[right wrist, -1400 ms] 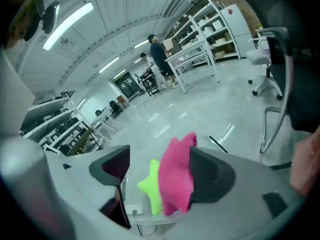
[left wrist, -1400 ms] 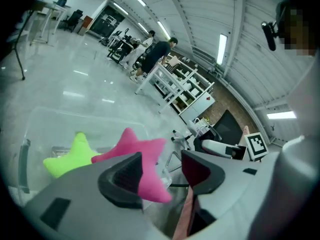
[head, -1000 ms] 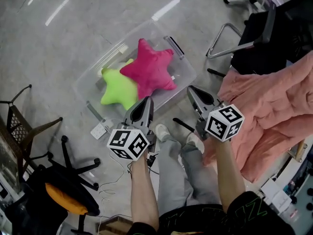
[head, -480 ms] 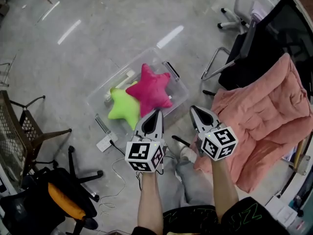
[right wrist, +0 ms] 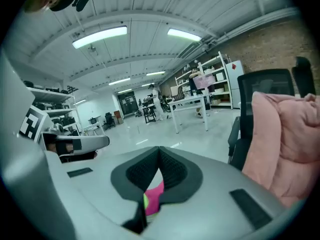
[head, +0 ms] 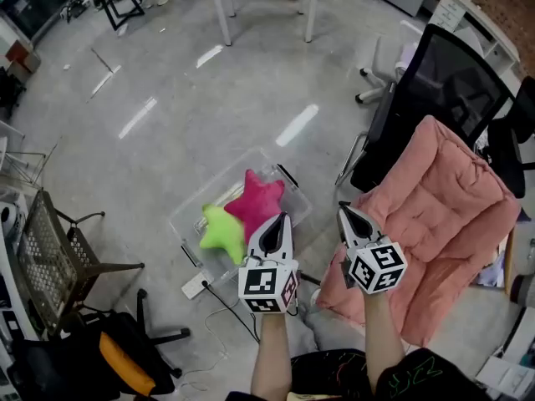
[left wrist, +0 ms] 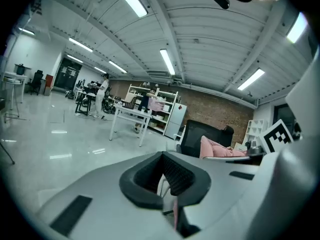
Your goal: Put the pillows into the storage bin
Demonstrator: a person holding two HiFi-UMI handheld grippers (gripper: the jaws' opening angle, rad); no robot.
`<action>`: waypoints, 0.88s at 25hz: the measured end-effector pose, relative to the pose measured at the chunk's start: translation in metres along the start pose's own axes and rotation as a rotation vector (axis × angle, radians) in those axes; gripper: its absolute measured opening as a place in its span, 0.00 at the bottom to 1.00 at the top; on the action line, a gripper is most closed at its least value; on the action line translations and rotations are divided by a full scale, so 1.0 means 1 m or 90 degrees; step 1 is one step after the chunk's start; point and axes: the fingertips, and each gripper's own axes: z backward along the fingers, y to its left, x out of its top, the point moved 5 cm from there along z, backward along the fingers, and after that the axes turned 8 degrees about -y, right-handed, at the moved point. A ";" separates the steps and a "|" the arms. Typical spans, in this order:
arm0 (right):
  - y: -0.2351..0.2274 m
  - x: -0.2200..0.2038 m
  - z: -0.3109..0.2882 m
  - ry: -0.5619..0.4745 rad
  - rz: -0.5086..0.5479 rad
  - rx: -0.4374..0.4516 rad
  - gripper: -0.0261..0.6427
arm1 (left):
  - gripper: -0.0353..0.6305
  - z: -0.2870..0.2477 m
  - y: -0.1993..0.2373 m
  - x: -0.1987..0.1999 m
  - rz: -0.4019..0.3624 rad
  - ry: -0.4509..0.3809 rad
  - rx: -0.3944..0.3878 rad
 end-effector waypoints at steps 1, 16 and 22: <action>-0.002 0.011 0.010 -0.009 0.003 -0.003 0.04 | 0.04 0.002 -0.012 0.008 -0.003 -0.008 -0.005; -0.002 0.124 0.095 -0.134 0.085 0.046 0.04 | 0.04 0.028 -0.116 0.097 -0.096 -0.123 -0.049; 0.013 0.141 0.115 -0.171 0.105 0.054 0.04 | 0.04 0.050 -0.123 0.111 -0.128 -0.144 -0.046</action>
